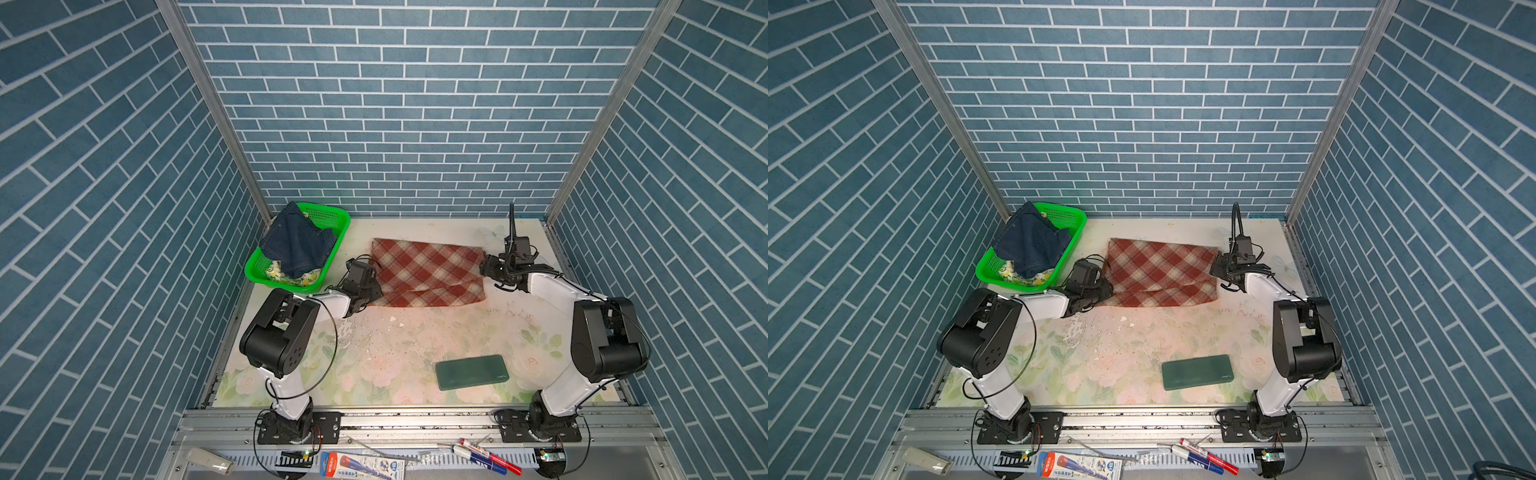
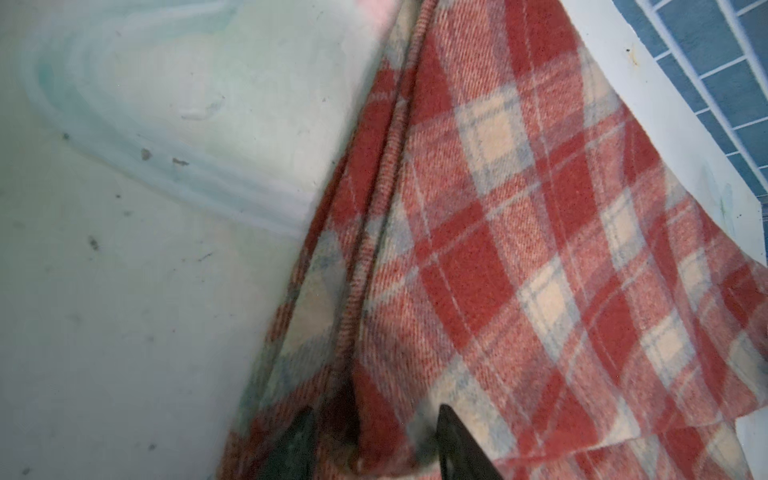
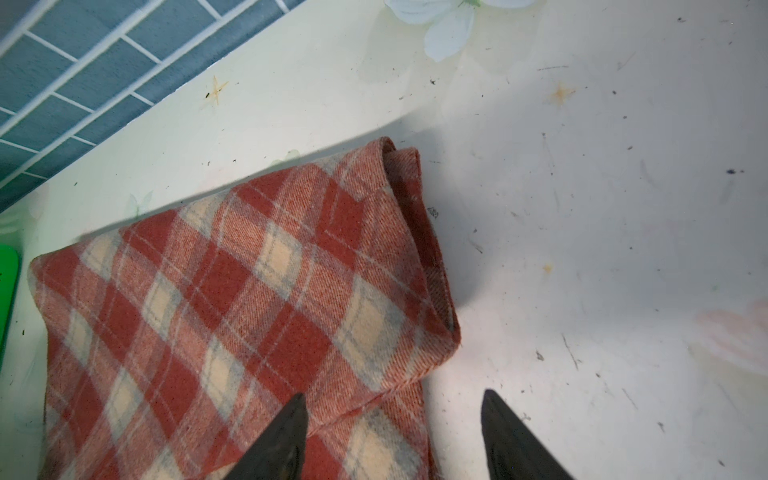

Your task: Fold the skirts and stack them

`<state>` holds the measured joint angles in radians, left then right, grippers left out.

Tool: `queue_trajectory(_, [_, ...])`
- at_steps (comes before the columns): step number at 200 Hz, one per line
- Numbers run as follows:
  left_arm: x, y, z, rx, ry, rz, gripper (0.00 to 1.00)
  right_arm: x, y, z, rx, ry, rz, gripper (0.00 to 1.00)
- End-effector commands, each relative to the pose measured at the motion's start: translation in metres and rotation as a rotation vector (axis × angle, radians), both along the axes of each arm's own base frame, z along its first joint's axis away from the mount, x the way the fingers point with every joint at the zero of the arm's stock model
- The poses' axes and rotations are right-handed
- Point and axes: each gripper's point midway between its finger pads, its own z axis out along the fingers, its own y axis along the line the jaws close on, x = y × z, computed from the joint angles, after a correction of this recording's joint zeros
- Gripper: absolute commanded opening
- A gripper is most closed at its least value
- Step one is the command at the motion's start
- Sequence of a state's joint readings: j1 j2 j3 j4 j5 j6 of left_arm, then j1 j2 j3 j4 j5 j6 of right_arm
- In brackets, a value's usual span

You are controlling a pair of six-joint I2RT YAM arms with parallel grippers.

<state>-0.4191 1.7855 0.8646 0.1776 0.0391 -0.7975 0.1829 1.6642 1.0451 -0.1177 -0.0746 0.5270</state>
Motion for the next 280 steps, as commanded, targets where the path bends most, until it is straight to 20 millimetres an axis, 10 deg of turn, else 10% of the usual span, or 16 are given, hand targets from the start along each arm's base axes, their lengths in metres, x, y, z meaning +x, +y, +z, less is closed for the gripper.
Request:
queue_trajectory(1, [-0.001, 0.004, -0.017, 0.014, 0.043, 0.013, 0.45, -0.008, -0.002, 0.004, -0.005, -0.007, -0.005, 0.66])
queue_trajectory(116, [-0.005, 0.008, -0.012, 0.031, 0.02, 0.004, 0.04, -0.004, -0.013, -0.03, 0.152, 0.071, -0.105, 0.61])
queue_trajectory(184, [-0.003, 0.006, -0.002, 0.048, -0.005, -0.017, 0.0, 0.02, -0.003, -0.05, 0.248, 0.082, -0.133, 0.55])
queue_trajectory(233, [0.001, 0.002, 0.015, 0.08, -0.03, -0.041, 0.0, 0.045, -0.01, -0.034, 0.218, 0.005, -0.163, 0.06])
queue_trajectory(280, [0.014, 0.007, 0.049, 0.137, -0.09, -0.047, 0.0, 0.049, -0.015, -0.001, 0.183, -0.056, -0.158, 0.0])
